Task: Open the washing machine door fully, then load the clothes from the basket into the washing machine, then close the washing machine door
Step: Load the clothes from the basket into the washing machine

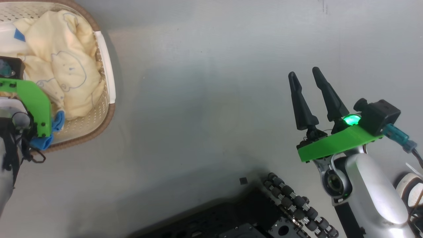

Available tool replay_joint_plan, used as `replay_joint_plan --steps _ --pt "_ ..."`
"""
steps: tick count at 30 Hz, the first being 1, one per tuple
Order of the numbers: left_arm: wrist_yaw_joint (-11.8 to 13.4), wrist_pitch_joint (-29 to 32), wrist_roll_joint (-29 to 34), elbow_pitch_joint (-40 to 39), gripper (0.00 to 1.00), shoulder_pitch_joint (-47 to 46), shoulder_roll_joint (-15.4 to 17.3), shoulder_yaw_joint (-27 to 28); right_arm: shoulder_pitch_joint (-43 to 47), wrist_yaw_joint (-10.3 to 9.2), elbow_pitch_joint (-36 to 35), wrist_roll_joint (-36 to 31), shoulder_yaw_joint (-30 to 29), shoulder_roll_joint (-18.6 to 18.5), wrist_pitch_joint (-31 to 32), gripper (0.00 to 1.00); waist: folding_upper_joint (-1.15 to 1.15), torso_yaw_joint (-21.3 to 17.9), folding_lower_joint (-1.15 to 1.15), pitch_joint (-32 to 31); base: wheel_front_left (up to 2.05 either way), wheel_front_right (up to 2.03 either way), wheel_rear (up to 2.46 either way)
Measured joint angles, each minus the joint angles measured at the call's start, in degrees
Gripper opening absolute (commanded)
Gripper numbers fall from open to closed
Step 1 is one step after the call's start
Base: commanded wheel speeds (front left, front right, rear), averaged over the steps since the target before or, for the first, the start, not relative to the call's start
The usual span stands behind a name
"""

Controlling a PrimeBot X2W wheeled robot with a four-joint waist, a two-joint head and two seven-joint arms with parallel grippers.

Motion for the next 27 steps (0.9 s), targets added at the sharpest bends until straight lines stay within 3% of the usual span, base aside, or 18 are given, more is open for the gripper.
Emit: replay_joint_plan --steps 8,9,10,27 --pt "0.0 -0.1 -1.9 2.9 0.97 -0.8 -1.9 -0.6 0.1 0.0 -0.2 -0.2 -0.4 0.0 0.0 1.0 0.0 0.3 0.0 0.3 0.0 0.0 0.0" --pt "0.0 -0.1 -2.0 3.2 0.52 -0.8 -2.1 -0.7 0.1 0.0 -0.3 -0.2 -0.3 0.0 0.0 1.0 0.0 0.3 0.0 0.3 0.0 0.0 0.0" --pt "0.0 -0.1 -2.0 3.1 0.0 -0.8 -2.2 -1.0 0.1 0.0 -0.3 -0.5 -0.3 0.0 0.0 1.0 0.0 0.4 0.0 0.3 0.0 0.0 0.0" --pt "0.0 -0.7 -5.2 3.7 0.0 -0.9 -2.6 -1.8 -0.1 0.0 -0.4 -1.0 -0.3 0.0 0.0 1.0 0.0 0.5 0.0 -1.2 0.0 0.0 0.0"
